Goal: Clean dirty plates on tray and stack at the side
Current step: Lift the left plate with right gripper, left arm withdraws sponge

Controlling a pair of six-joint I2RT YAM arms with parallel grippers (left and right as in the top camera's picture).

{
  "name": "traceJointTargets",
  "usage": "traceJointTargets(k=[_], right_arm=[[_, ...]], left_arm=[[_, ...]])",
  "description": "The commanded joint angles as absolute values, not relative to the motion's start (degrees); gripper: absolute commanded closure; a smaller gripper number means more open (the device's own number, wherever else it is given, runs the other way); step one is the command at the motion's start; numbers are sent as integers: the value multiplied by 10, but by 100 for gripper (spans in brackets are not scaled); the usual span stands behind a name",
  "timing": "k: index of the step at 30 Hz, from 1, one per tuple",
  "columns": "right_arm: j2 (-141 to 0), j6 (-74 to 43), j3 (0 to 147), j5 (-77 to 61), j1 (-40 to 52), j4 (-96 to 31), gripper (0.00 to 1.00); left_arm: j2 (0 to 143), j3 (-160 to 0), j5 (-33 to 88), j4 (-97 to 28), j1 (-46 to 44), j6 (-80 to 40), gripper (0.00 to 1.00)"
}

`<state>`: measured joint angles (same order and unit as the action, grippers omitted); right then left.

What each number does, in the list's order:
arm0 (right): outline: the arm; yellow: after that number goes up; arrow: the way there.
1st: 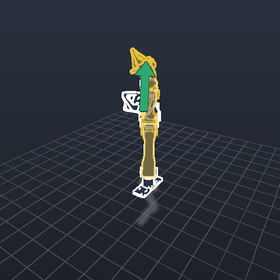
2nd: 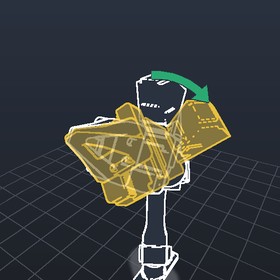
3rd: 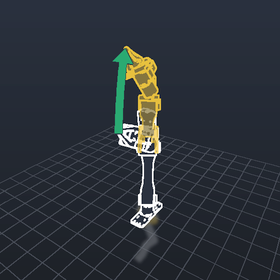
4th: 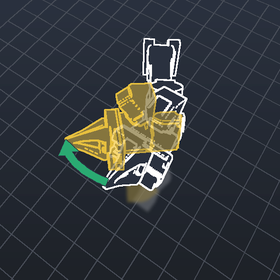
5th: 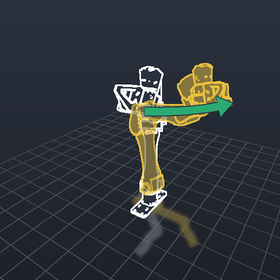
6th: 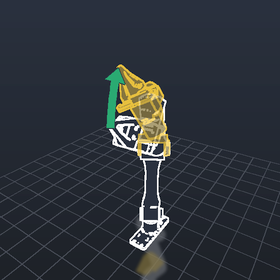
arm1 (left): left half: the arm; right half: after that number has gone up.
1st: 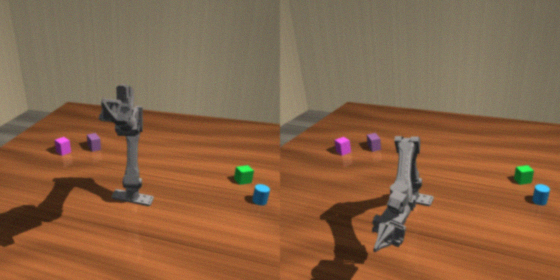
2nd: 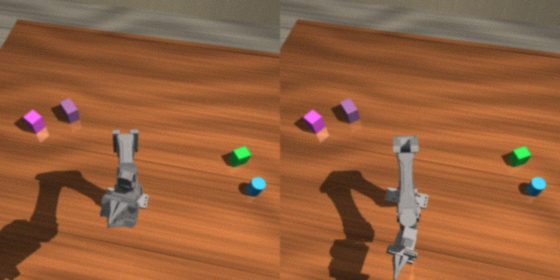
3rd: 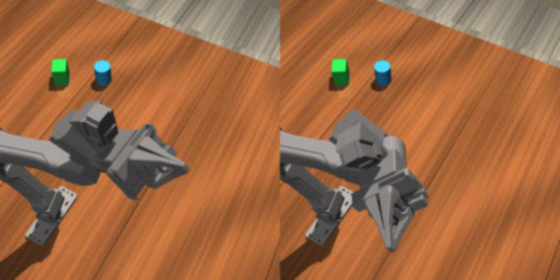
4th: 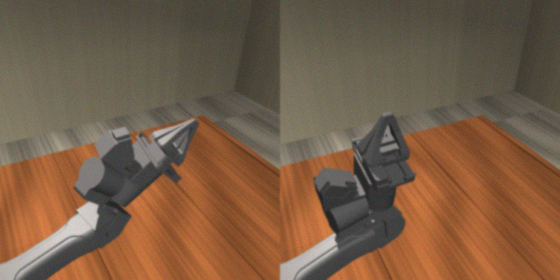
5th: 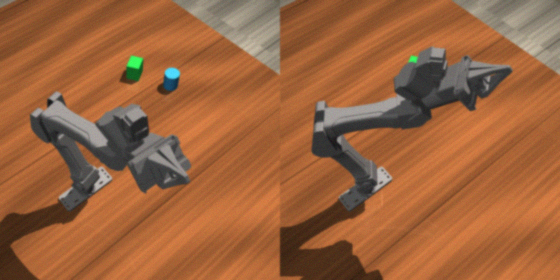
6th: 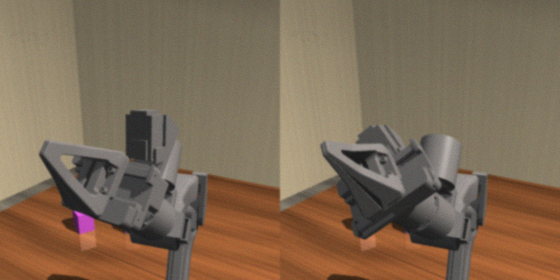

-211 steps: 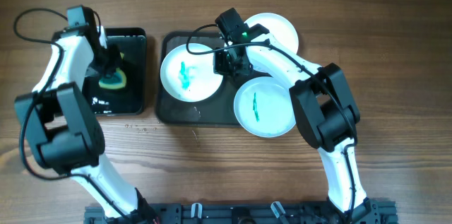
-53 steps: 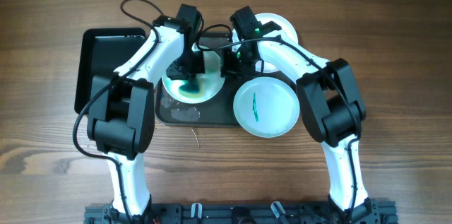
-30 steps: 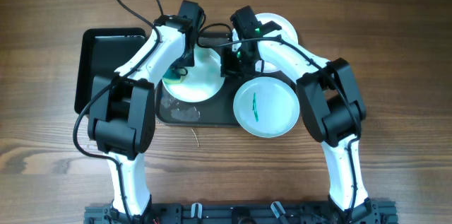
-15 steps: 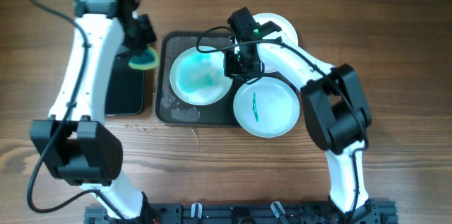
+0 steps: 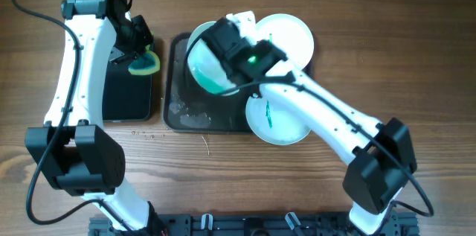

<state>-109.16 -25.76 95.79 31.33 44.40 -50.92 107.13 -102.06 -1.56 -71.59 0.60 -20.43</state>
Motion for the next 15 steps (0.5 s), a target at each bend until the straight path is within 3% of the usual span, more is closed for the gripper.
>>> traceJointTargets(k=[1,15], right_arm=[[-1083,-225,960,509,478,-513,95],[-1083,-203,960,841,574,-486,96]], left_arm=[[1070,-1023,-9,-712,9,-197,96],[1070,-1023,-9,-712,9,-198,96]])
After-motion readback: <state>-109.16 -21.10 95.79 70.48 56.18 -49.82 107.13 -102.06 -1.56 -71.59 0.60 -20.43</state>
